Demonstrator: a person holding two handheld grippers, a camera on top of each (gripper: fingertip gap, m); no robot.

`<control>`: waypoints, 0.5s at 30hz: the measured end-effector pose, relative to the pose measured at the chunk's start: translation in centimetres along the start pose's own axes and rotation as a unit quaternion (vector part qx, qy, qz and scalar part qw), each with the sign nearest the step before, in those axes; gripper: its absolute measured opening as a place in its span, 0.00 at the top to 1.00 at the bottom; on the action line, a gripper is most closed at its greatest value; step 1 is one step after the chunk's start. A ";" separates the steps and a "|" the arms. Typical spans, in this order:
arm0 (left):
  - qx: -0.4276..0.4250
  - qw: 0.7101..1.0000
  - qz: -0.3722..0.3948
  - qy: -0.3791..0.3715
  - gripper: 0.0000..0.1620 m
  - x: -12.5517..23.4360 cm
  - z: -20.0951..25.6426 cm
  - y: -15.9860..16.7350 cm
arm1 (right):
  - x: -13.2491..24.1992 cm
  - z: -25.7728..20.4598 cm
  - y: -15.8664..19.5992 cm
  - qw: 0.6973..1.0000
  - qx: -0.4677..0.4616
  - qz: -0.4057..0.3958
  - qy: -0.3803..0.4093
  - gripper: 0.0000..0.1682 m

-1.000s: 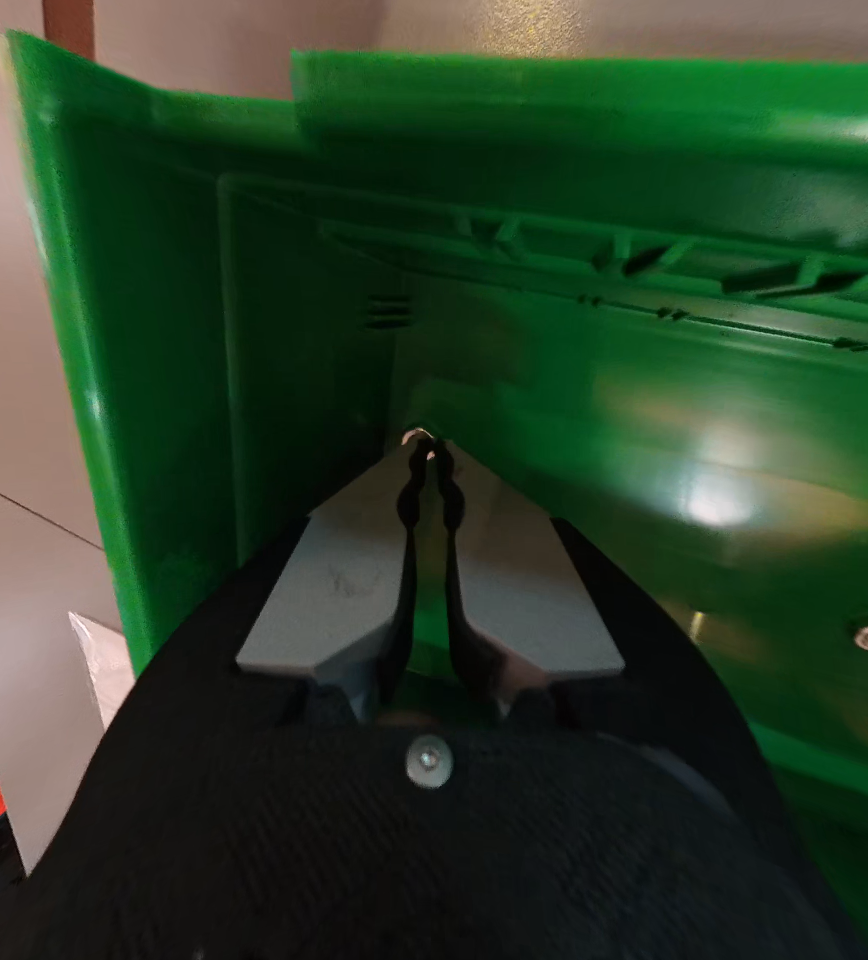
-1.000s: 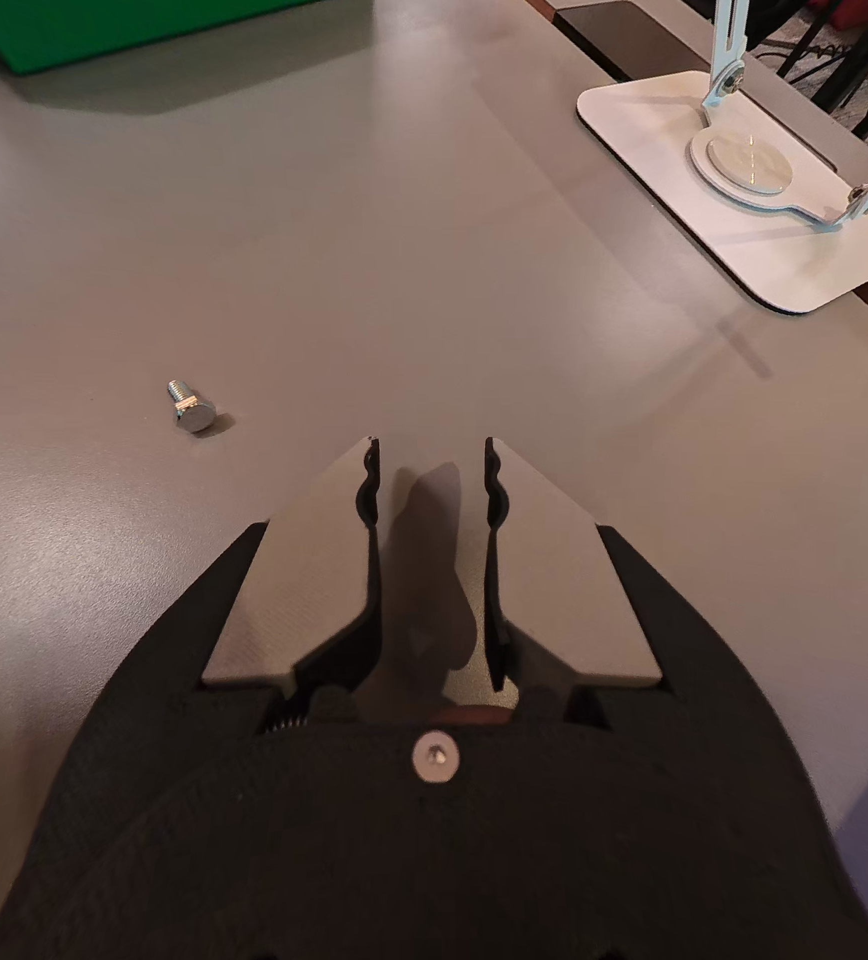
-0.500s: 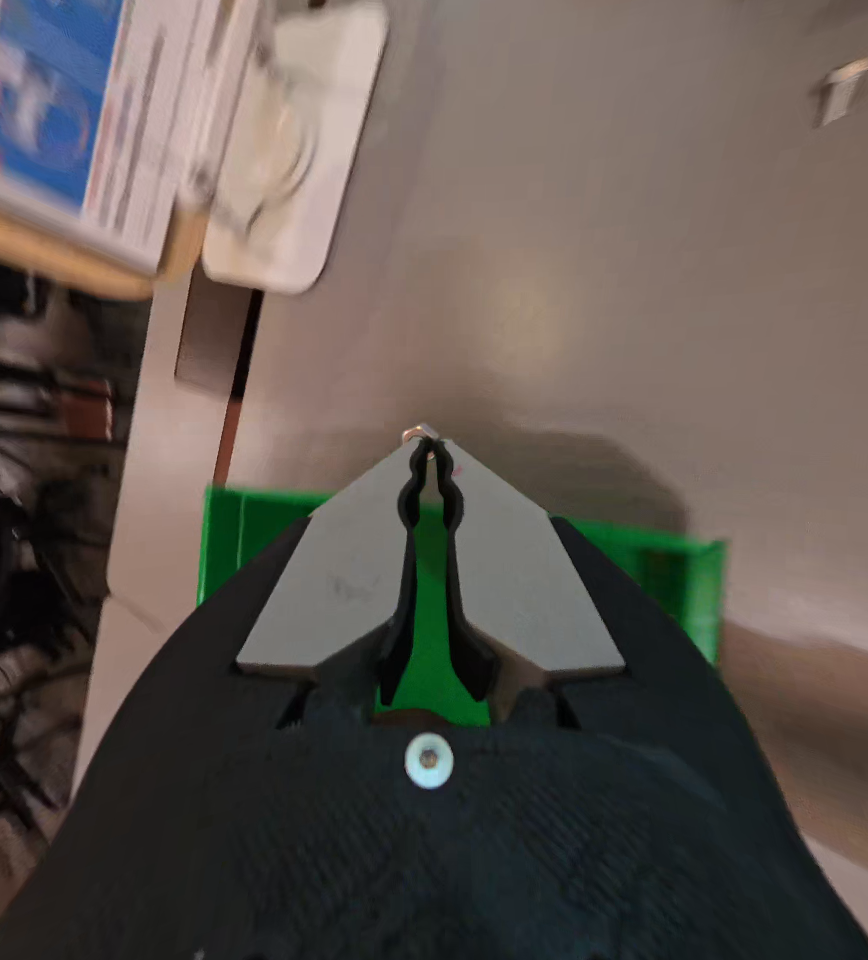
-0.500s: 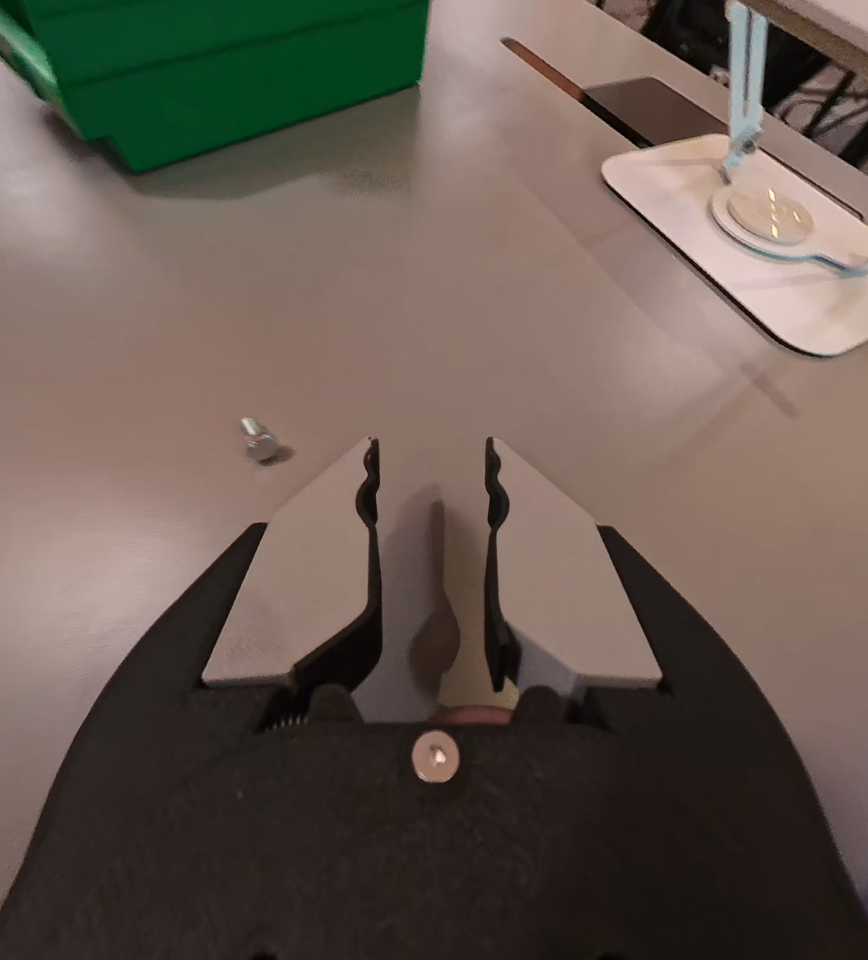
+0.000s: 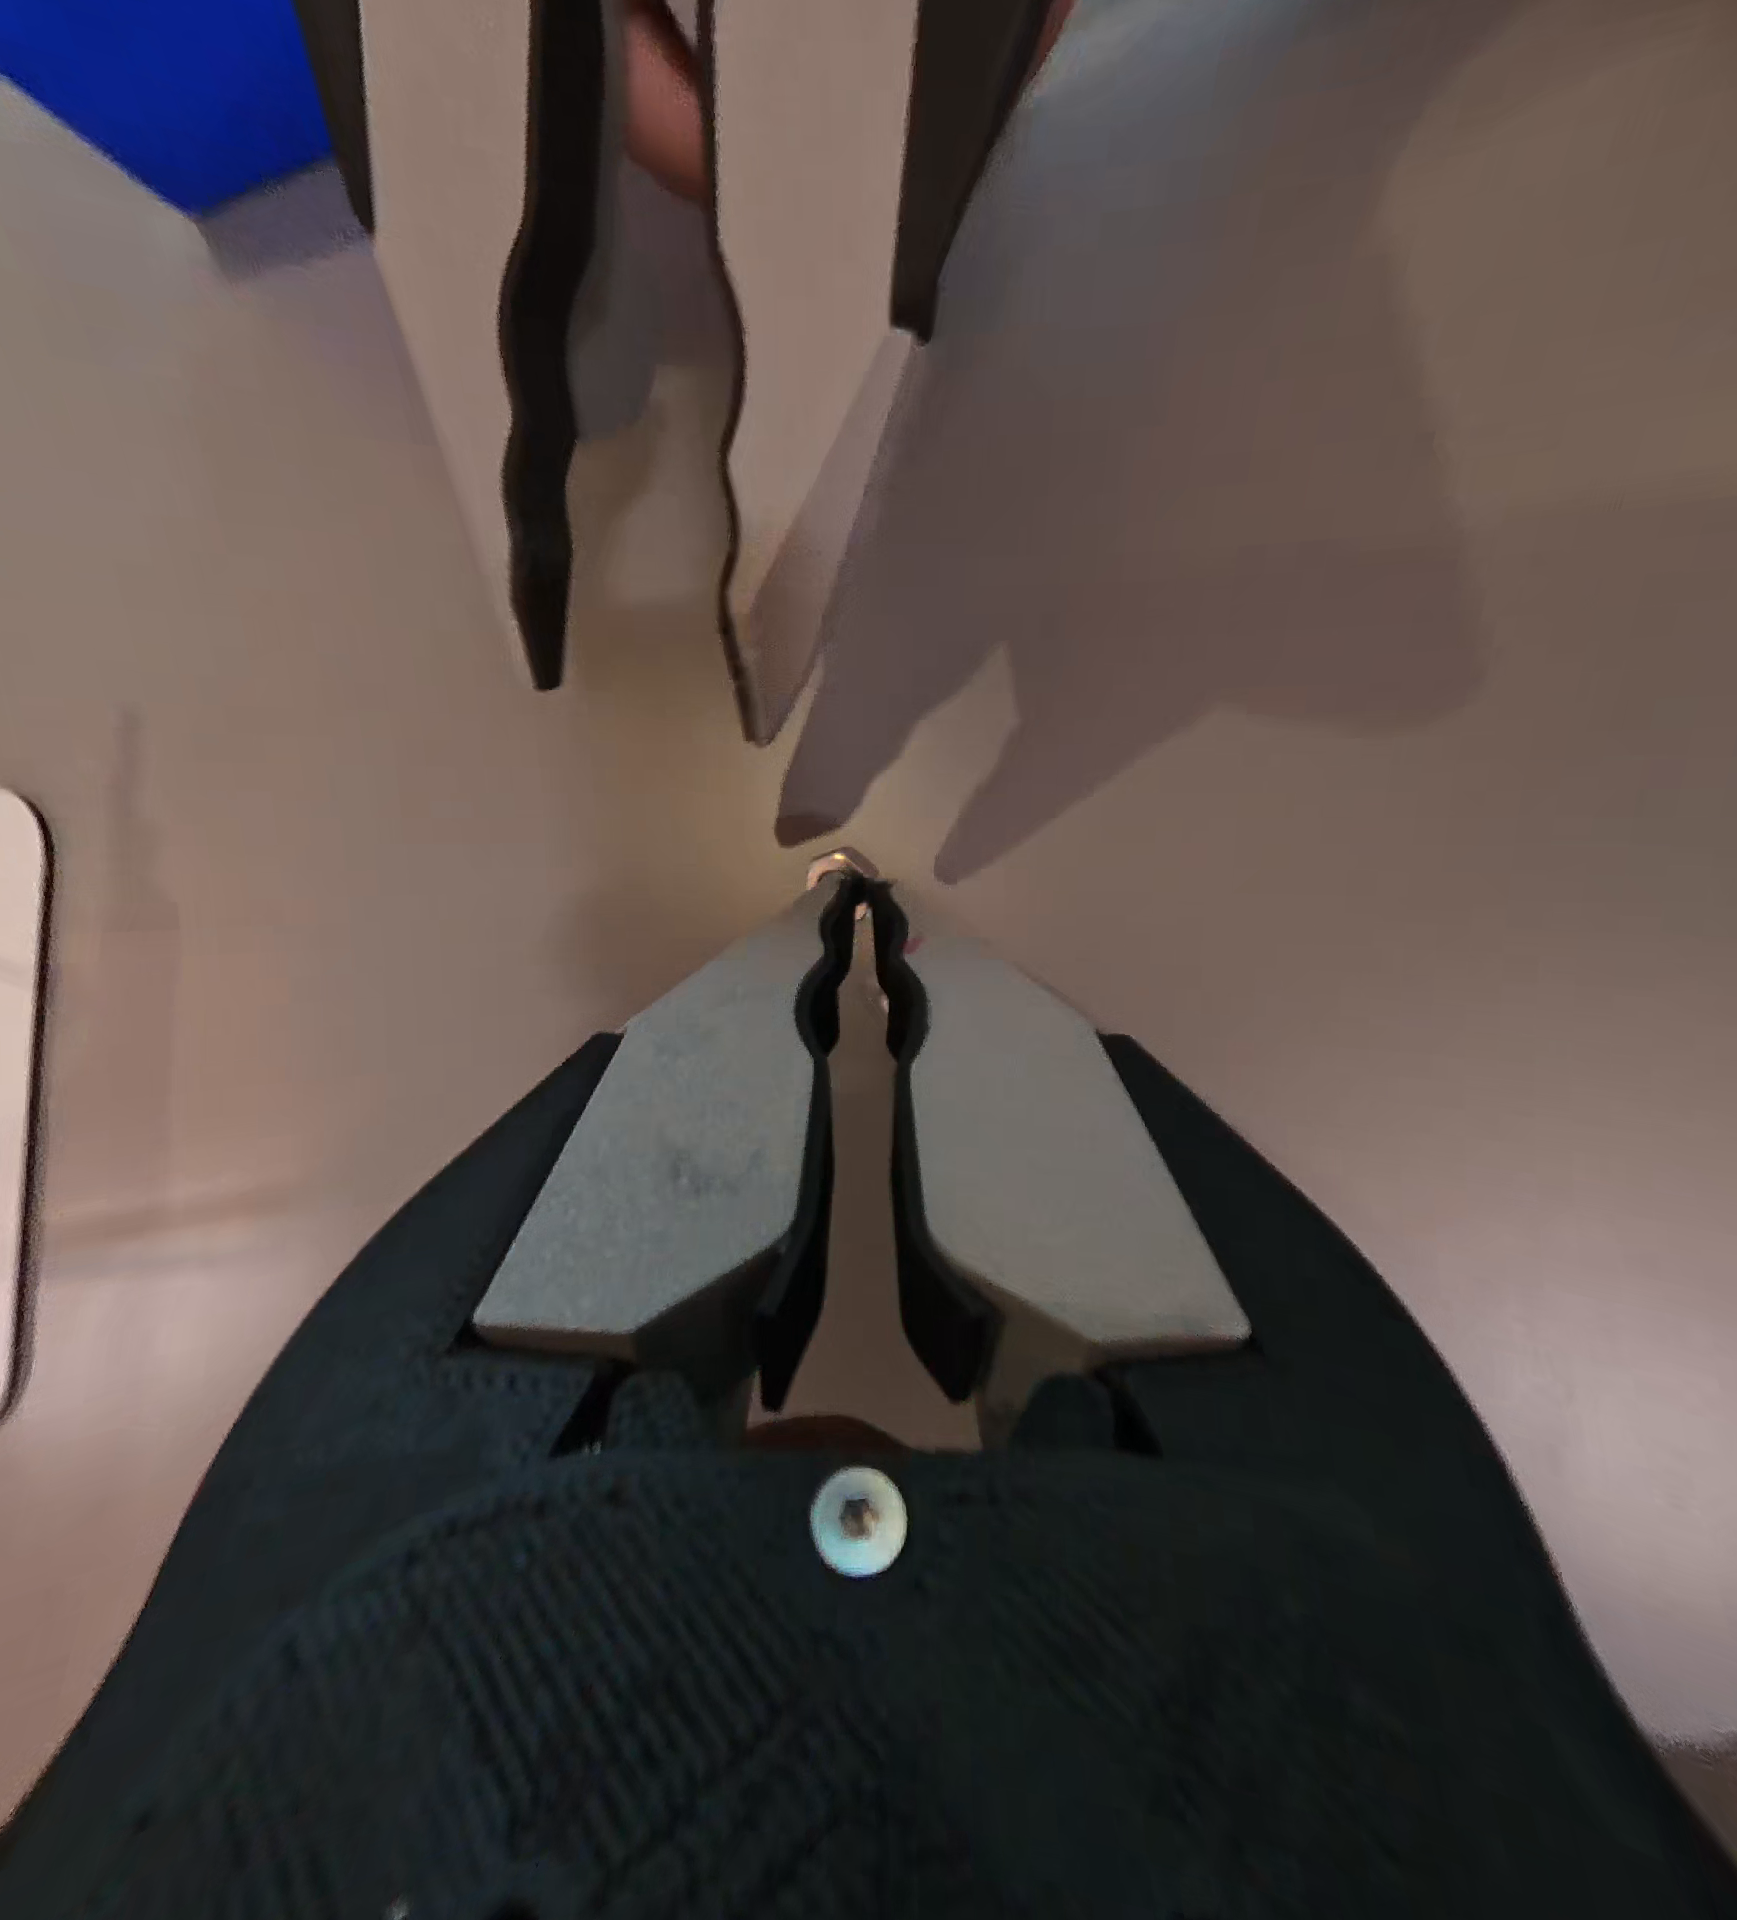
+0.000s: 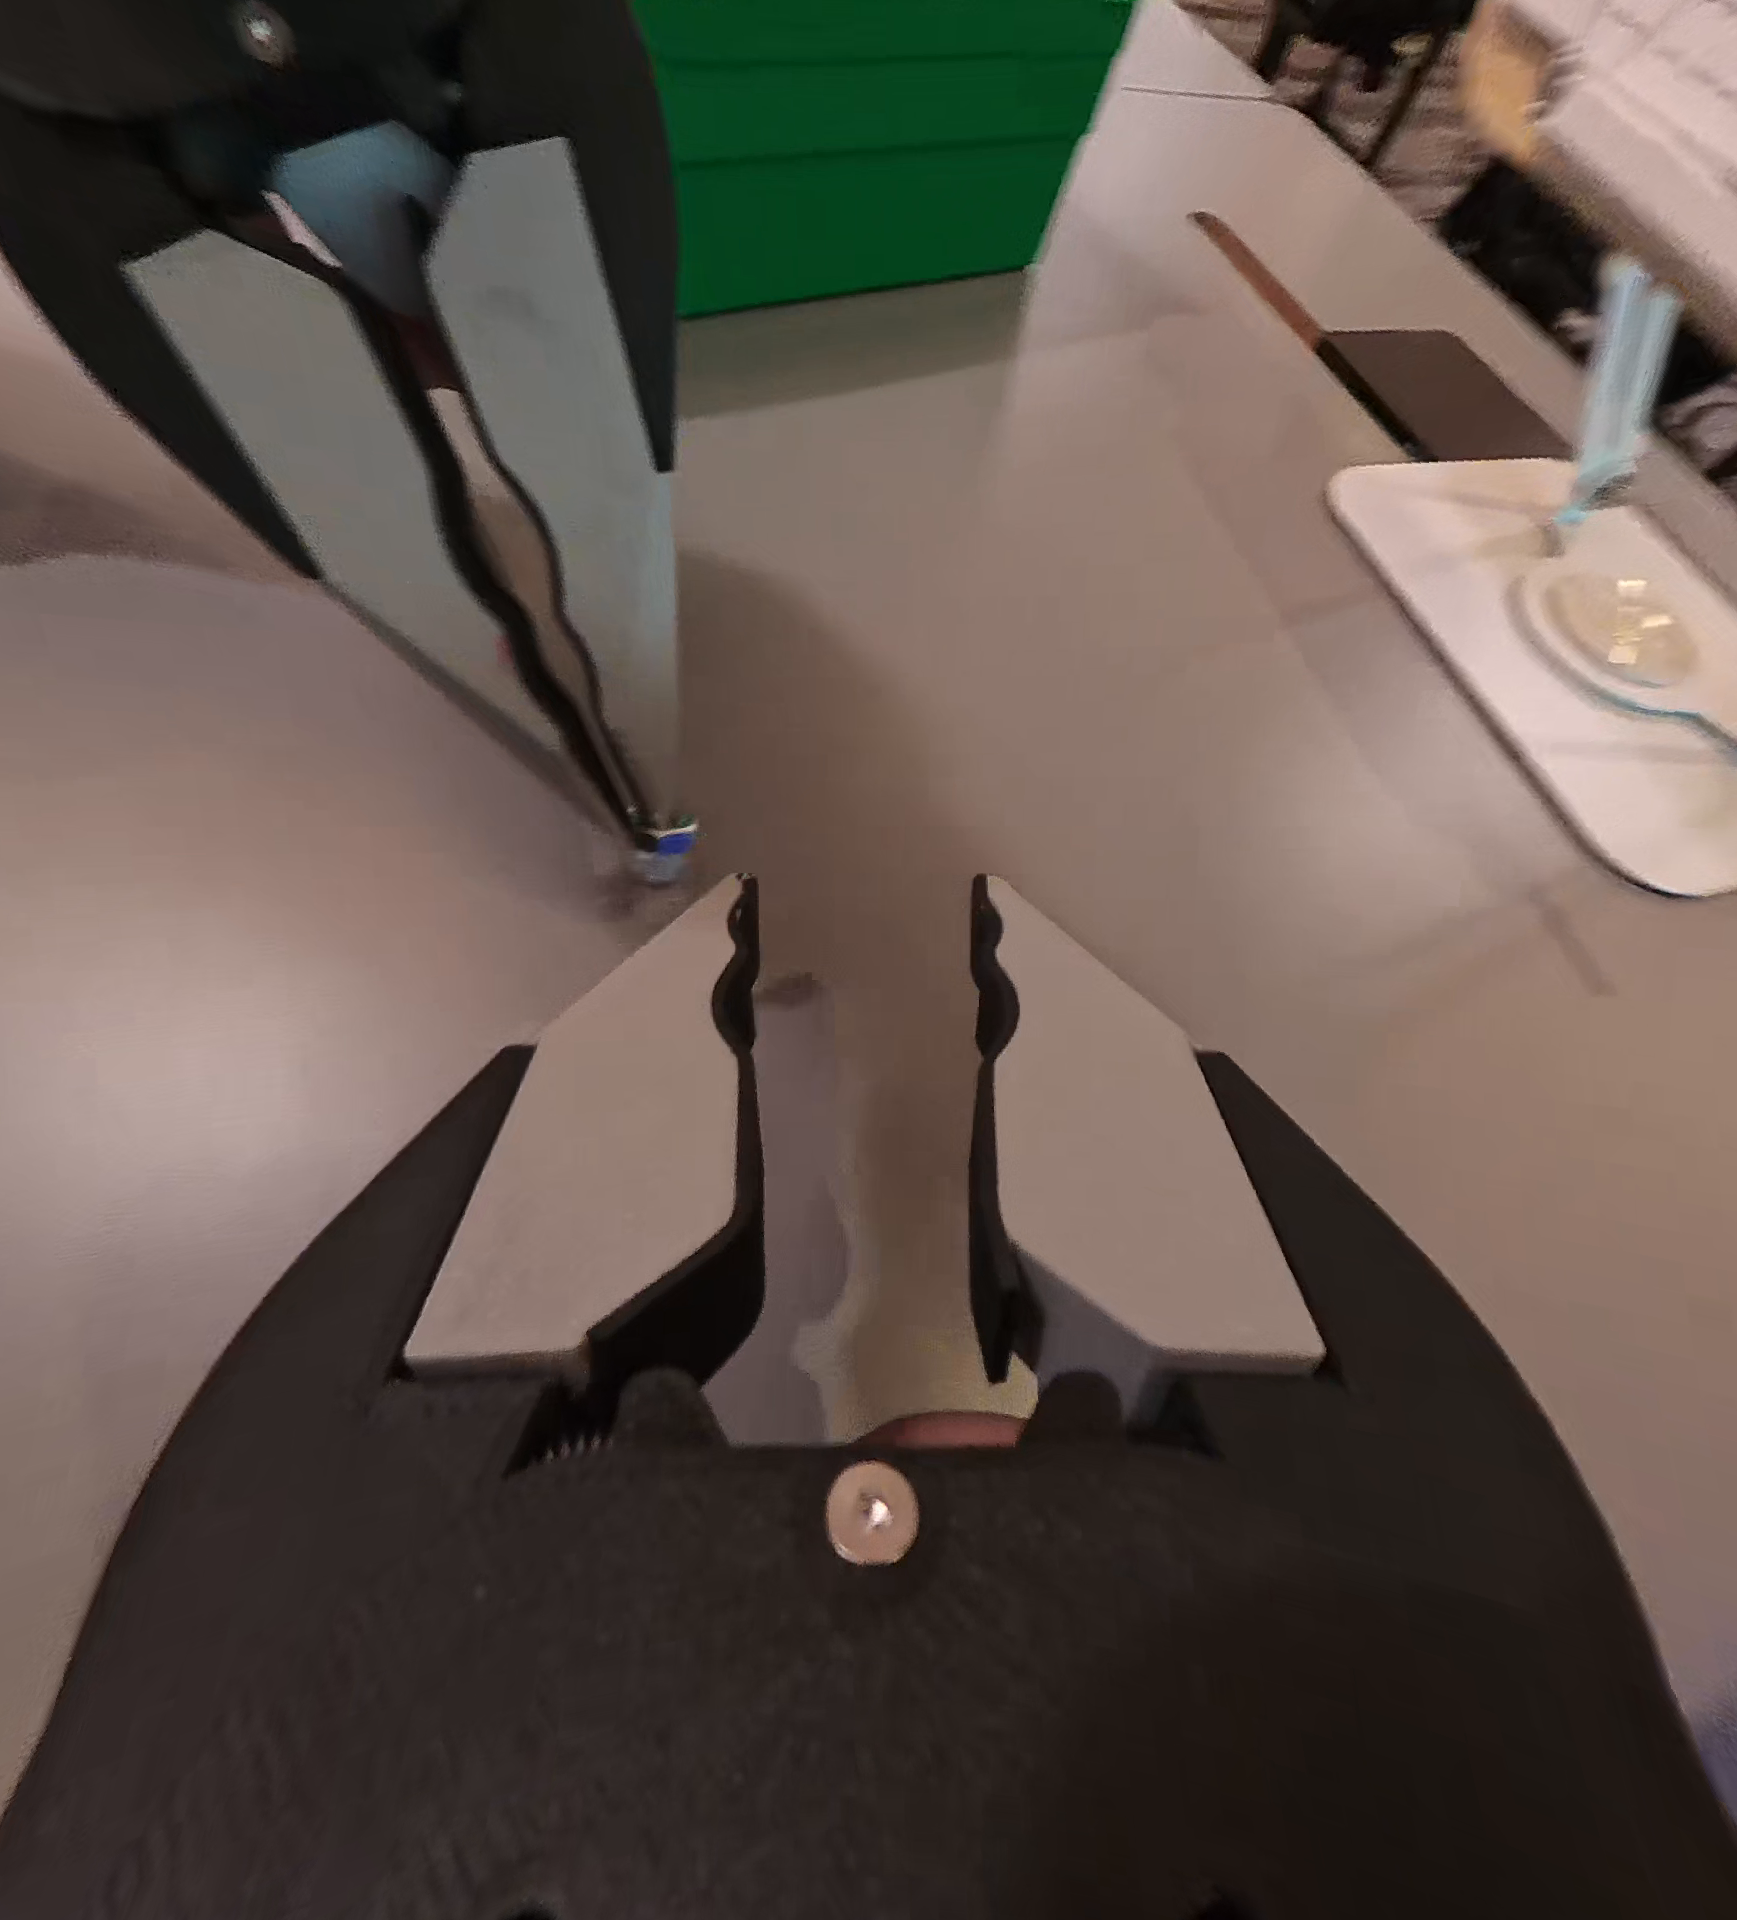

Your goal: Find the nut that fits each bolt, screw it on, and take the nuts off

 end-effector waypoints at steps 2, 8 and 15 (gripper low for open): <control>-0.011 1.000 0.003 0.005 0.99 -1.3 -0.5 -1.4 | 1.5 1.1 -0.4 0.999 0.011 0.017 0.033 0.80; -0.010 0.999 -0.011 0.040 0.99 -6.7 -1.1 -3.0 | 2.6 2.7 0.3 0.997 -0.018 0.015 0.069 0.81; 0.046 0.999 0.010 -0.012 0.78 -6.6 -0.7 -1.3 | 2.4 2.7 0.7 0.996 -0.006 -0.016 0.084 0.82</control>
Point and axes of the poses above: each gripper's, where its closed fingertips meet, x back along the fingers, y out of its underside, z = x × y across the jaws, the point moved 10 cm from there along x, back along the fingers, and after that the axes turned 10 degrees about z, right-handed, at the moved point
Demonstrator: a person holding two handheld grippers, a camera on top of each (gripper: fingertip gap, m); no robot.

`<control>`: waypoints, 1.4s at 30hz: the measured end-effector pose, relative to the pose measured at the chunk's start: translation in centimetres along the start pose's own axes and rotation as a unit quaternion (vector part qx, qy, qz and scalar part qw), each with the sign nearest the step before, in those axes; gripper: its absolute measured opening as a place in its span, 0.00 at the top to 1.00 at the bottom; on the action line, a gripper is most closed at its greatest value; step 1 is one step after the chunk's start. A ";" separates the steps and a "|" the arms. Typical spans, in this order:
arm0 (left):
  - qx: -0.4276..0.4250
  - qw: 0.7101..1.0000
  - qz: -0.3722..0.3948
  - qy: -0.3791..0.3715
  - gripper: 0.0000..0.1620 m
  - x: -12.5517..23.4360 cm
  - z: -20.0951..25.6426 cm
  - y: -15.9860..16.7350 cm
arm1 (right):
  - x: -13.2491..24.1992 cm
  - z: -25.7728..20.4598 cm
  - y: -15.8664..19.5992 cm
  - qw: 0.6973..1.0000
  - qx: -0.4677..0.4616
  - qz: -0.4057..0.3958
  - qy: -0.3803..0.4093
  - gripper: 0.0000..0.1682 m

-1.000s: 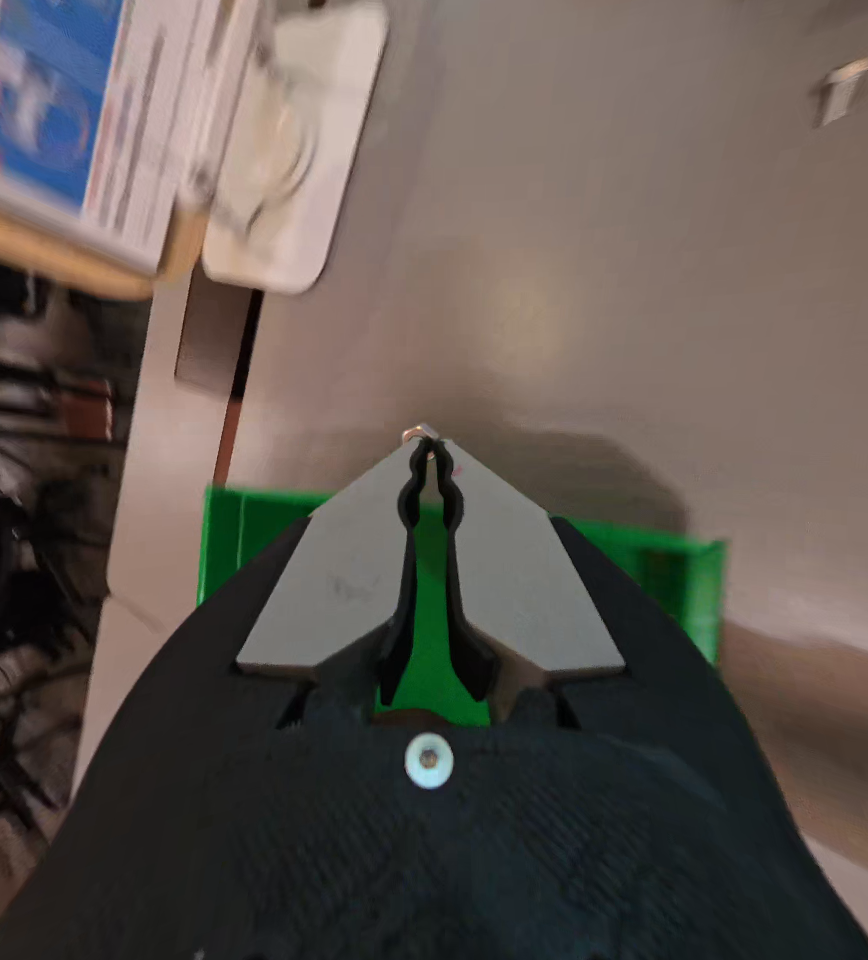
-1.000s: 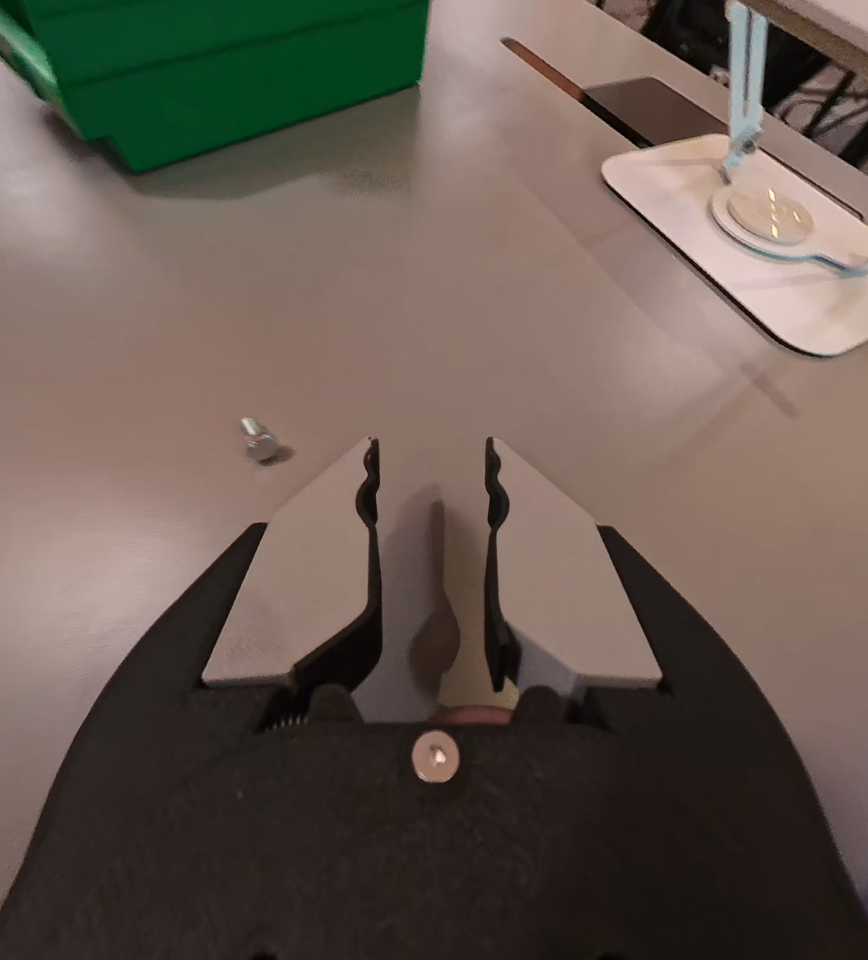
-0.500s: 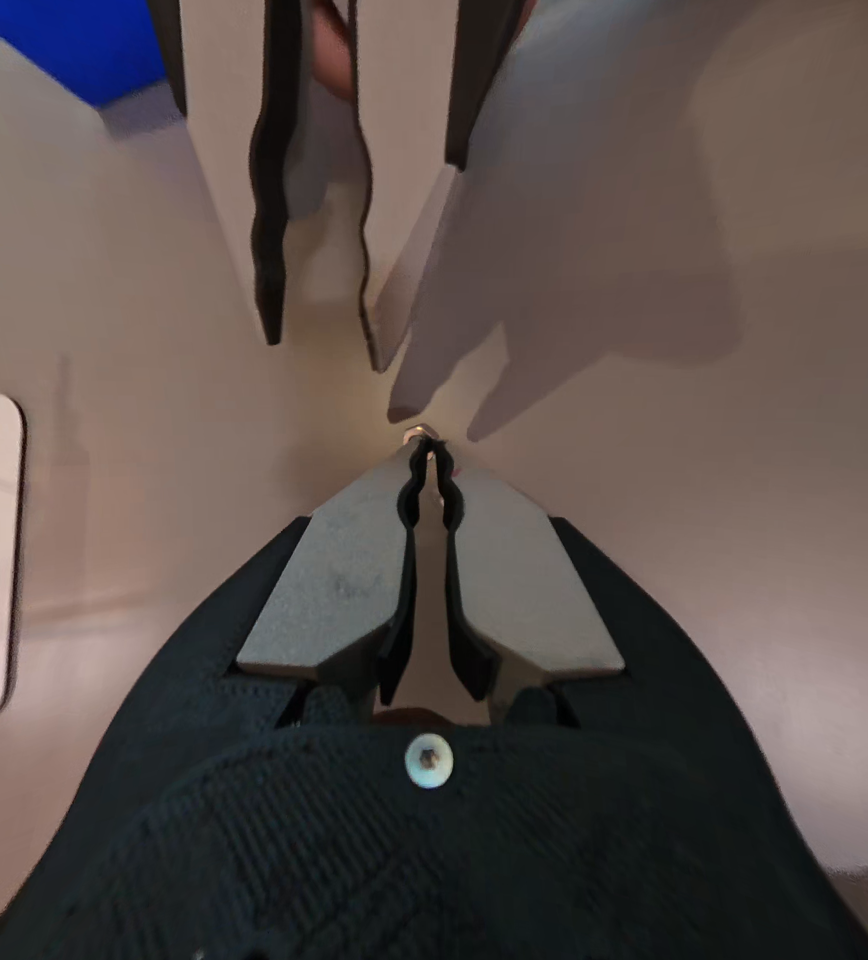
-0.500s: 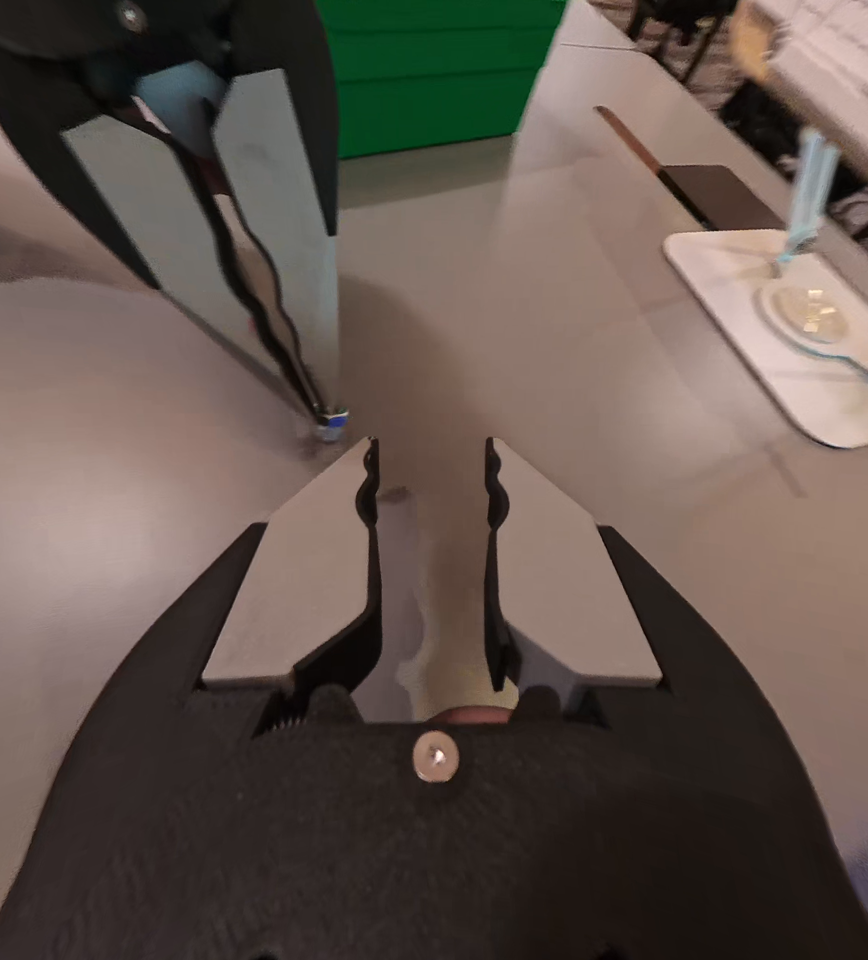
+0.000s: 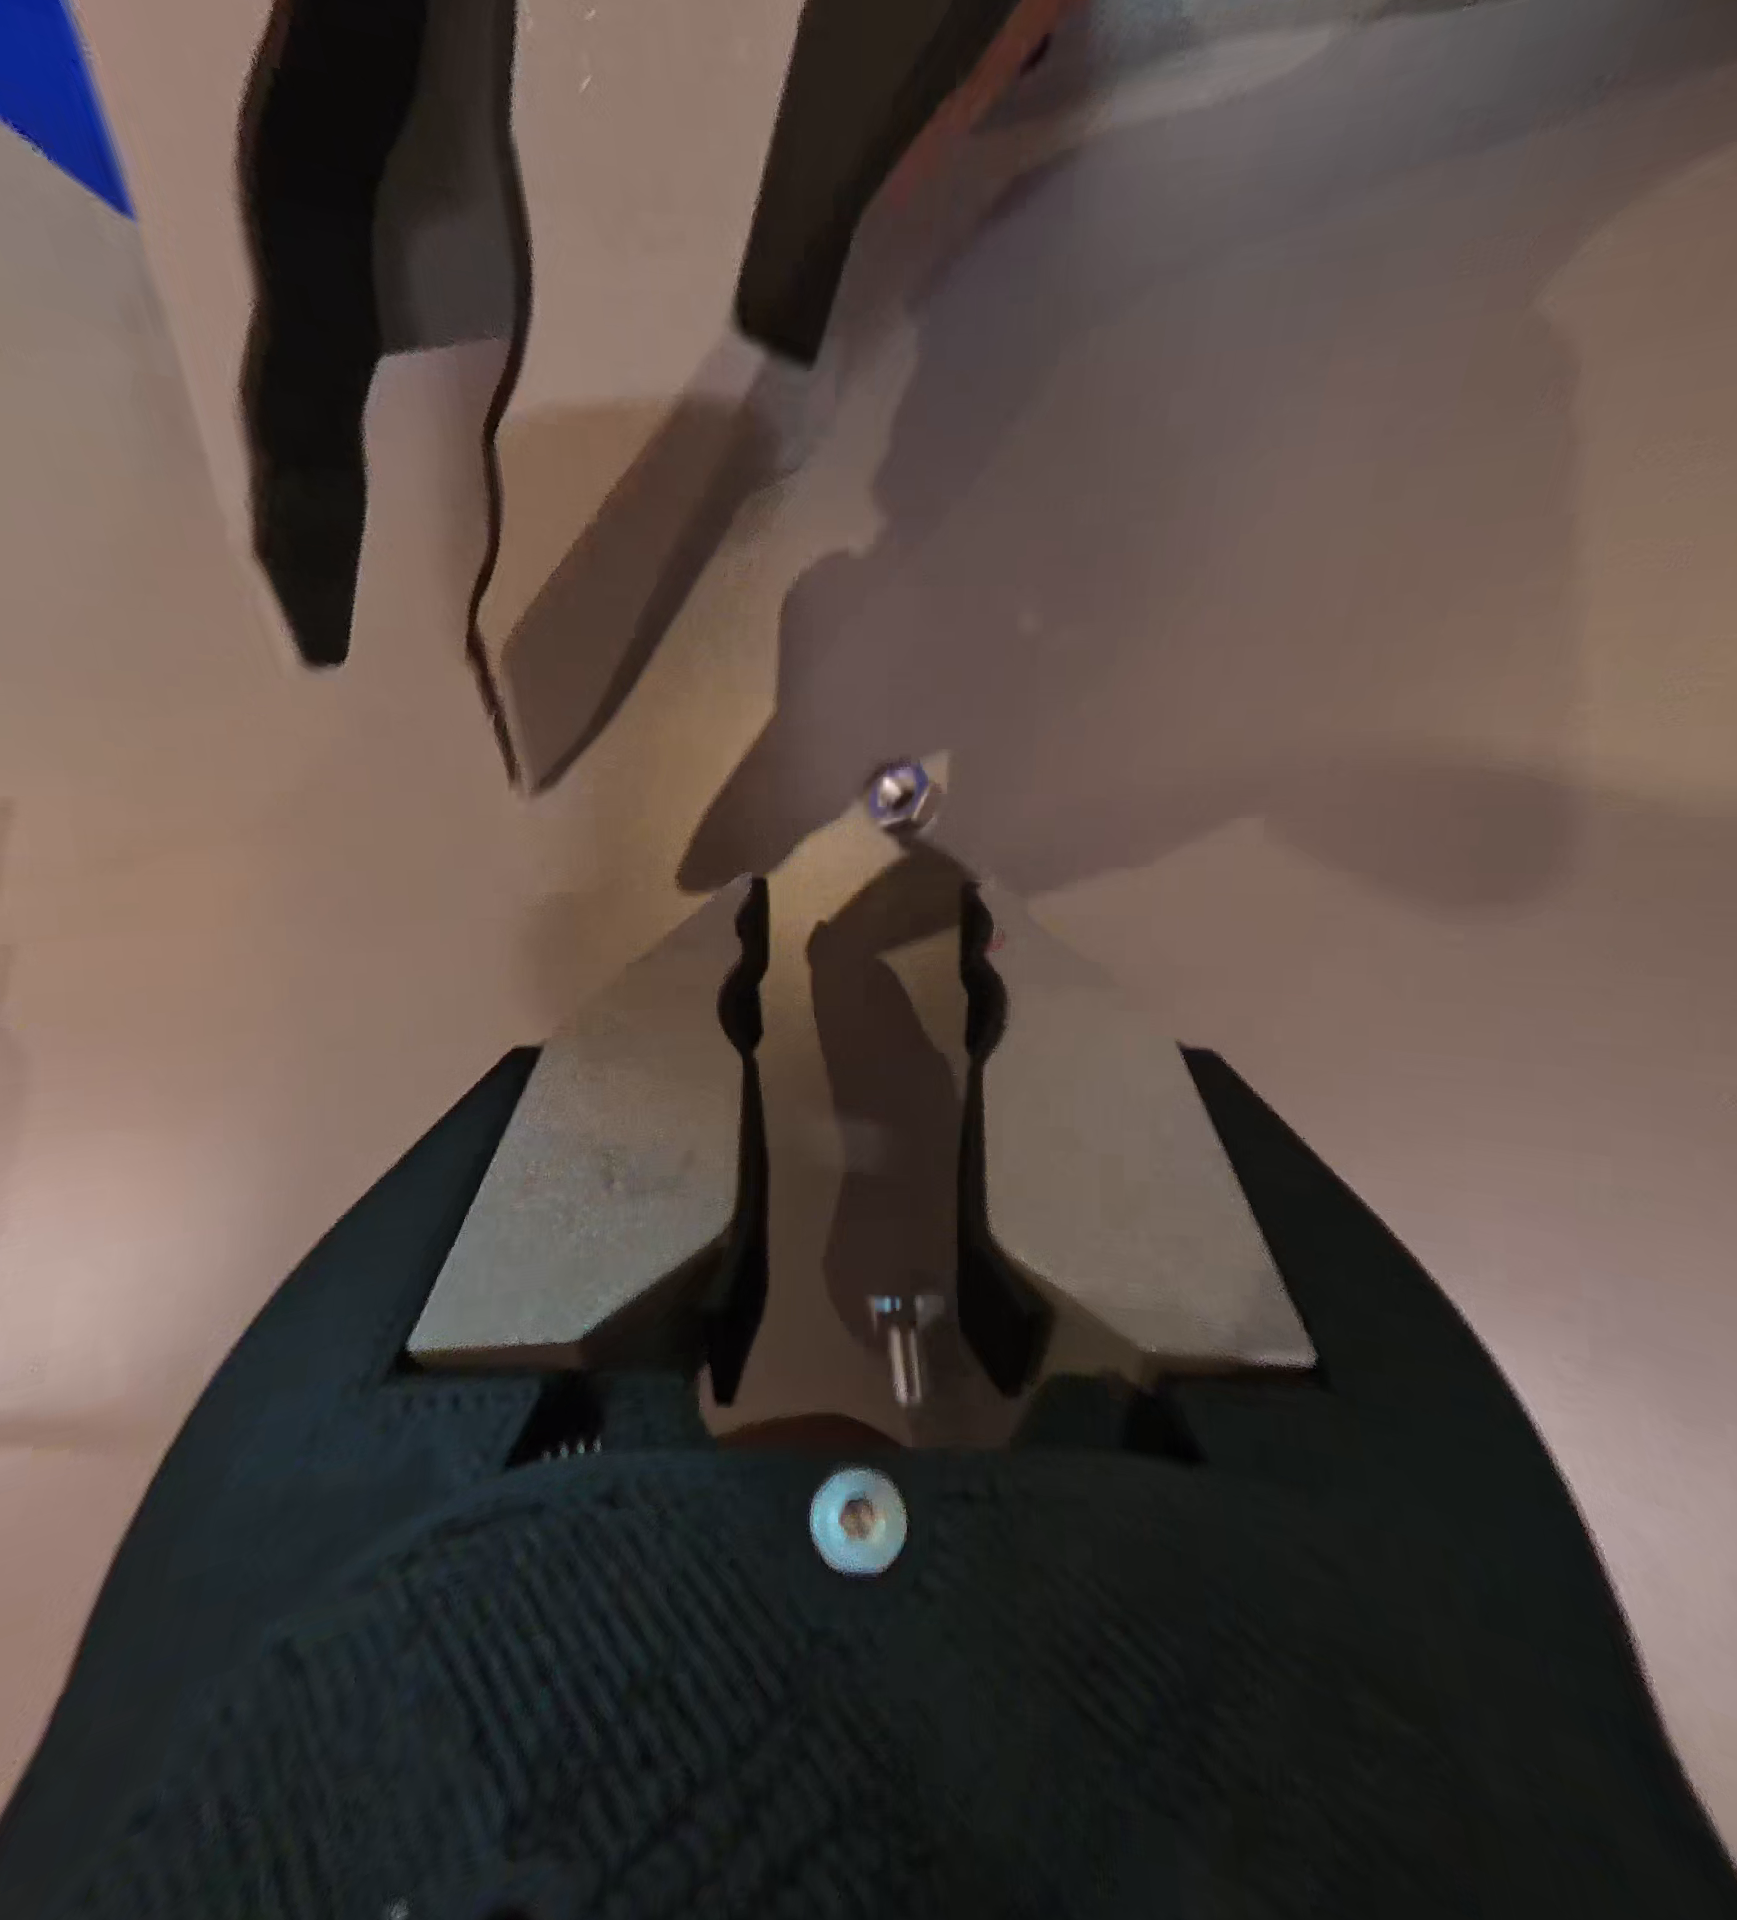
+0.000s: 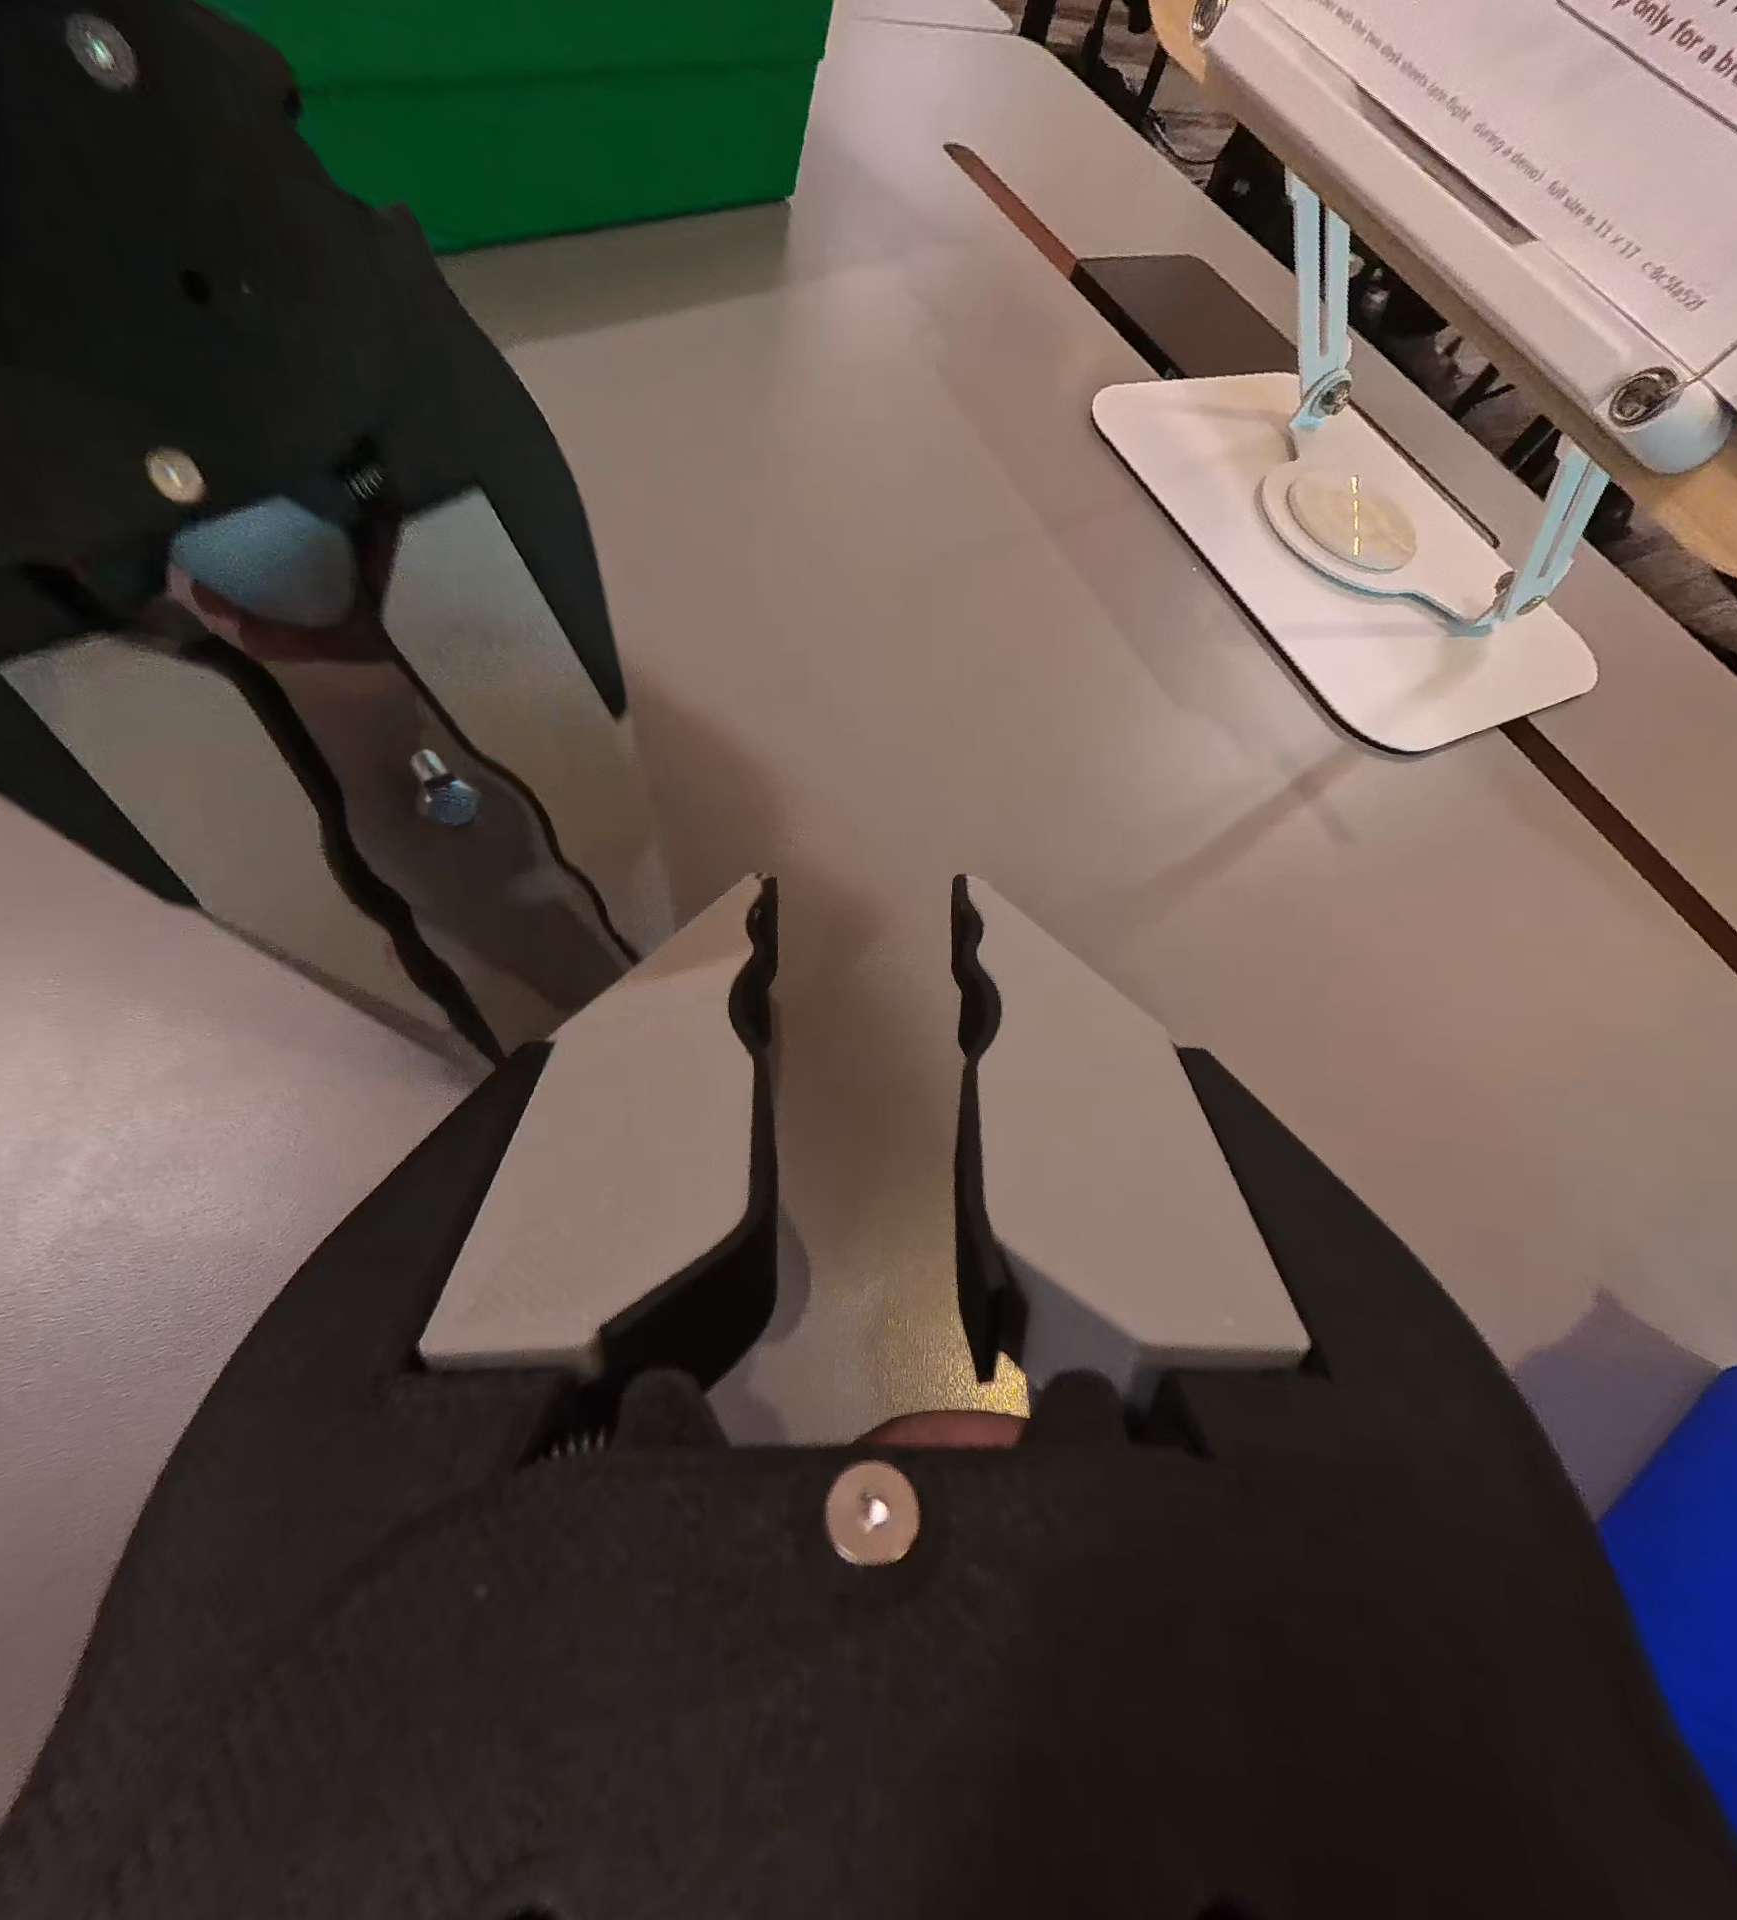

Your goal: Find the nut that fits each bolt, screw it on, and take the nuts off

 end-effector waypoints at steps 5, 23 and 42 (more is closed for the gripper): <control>0.046 0.996 0.074 -0.022 0.78 5.9 -1.6 2.1 | 0.1 -1.3 -0.2 0.999 -0.001 0.011 -0.049 0.83; 0.155 0.985 0.079 -0.020 0.80 9.7 -3.7 8.7 | -7.2 -8.5 0.5 0.979 0.082 -0.095 -0.160 0.99; 0.122 0.992 0.031 0.018 0.82 7.8 -2.0 8.9 | -3.1 -8.2 -0.4 0.987 -0.004 -0.079 -0.137 0.93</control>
Point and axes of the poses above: each gripper's, where its closed fingertips meet, x back along the fingers, y out of its underside, z = x × y across the jaws, the point moved 10 cm from there along x, back along the fingers, and after that the axes turned 10 degrees about z, right-handed, at the moved point
